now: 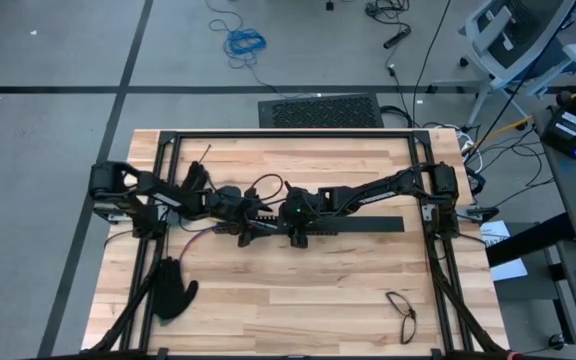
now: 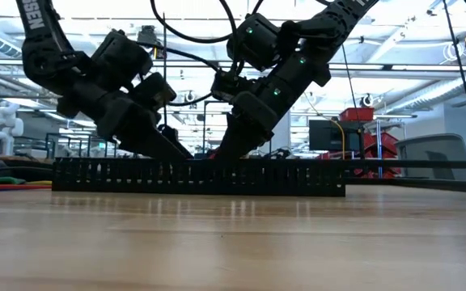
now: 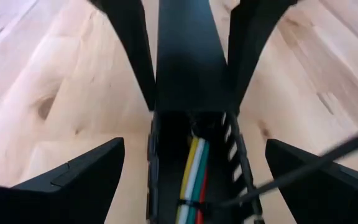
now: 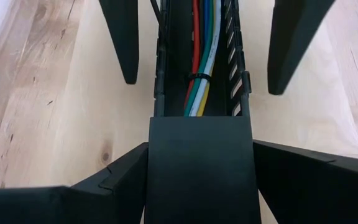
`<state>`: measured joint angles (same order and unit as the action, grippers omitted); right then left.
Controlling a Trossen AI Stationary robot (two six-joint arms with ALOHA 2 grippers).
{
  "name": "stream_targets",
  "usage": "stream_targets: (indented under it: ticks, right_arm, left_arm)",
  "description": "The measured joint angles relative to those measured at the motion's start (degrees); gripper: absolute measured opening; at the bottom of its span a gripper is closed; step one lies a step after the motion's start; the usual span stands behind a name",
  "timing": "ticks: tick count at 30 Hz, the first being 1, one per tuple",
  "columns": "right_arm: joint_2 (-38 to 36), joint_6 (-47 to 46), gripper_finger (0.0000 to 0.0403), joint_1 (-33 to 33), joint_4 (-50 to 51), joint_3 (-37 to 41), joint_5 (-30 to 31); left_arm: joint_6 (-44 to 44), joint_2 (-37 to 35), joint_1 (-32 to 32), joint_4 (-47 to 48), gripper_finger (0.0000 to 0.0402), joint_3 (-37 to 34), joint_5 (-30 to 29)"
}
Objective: Ziptie cables
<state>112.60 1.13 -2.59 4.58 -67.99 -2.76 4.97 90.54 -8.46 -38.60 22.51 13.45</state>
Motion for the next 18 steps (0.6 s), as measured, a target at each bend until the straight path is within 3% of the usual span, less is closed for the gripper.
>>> stream_targets:
  ticks: [18]
  right_arm:
    - [0.0, 0.0, 0.0247, 0.0, 0.0, 0.0, 0.0]
  left_arm:
    - [1.9, 2.0, 0.1, -2.7, 0.0375, 0.3, -3.0]
